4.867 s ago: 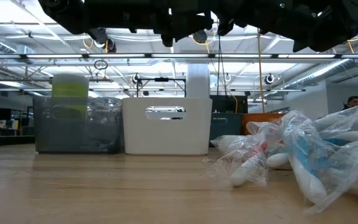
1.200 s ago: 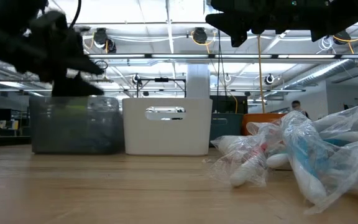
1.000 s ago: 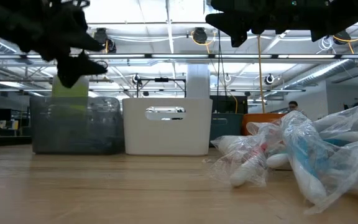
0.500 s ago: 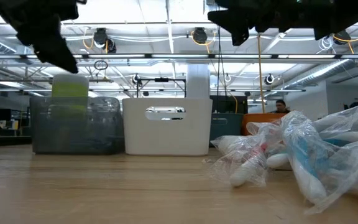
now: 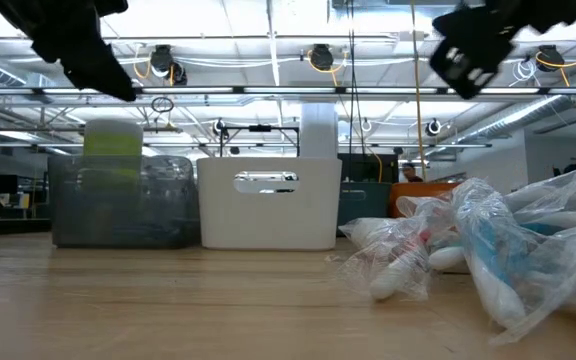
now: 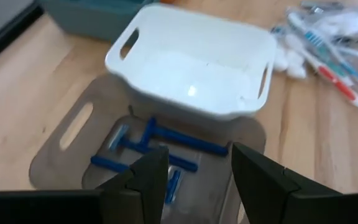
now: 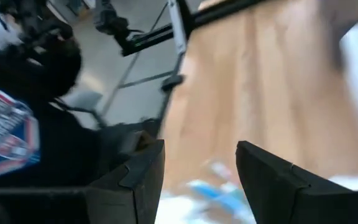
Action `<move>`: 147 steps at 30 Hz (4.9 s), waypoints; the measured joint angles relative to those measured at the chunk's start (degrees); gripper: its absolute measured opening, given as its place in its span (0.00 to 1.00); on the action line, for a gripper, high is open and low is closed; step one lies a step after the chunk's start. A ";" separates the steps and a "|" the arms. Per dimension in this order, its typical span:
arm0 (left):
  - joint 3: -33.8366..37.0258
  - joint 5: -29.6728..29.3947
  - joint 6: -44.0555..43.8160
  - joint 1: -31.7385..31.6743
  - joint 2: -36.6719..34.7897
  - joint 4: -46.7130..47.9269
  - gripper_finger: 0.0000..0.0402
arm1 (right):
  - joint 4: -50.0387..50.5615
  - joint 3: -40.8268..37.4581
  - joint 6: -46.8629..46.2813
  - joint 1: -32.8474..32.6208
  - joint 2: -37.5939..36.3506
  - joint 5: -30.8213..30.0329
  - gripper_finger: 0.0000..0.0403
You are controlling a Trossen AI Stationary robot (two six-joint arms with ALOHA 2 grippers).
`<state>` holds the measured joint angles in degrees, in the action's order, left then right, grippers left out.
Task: Pick & Place Travel size toiletries
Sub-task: Put the blue razor into the black bin
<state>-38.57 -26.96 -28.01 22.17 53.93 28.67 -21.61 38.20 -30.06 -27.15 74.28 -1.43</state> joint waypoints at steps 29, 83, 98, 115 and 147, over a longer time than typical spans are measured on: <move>0.02 -6.88 16.16 -6.39 0.07 -8.88 0.43 | 26.33 16.94 -47.13 -13.38 20.57 -2.71 0.22; 0.07 -4.39 21.64 -13.49 0.07 -10.88 0.43 | 51.61 14.67 -42.27 -3.04 13.33 -4.50 0.31; 0.11 -4.13 21.56 -13.52 0.07 -10.95 0.43 | 41.64 7.55 -42.80 -0.60 16.24 -4.68 0.31; 0.11 -4.06 20.35 -13.53 0.07 -10.96 0.43 | 42.14 6.99 -39.29 0.56 16.28 -4.61 0.08; 0.11 -4.00 20.02 -13.53 0.07 -11.10 0.43 | 36.85 6.82 -22.64 0.43 -1.45 -20.16 0.07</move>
<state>-38.46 -30.96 -7.99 8.64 54.00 17.56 15.24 45.01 -52.70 -26.72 72.83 -21.59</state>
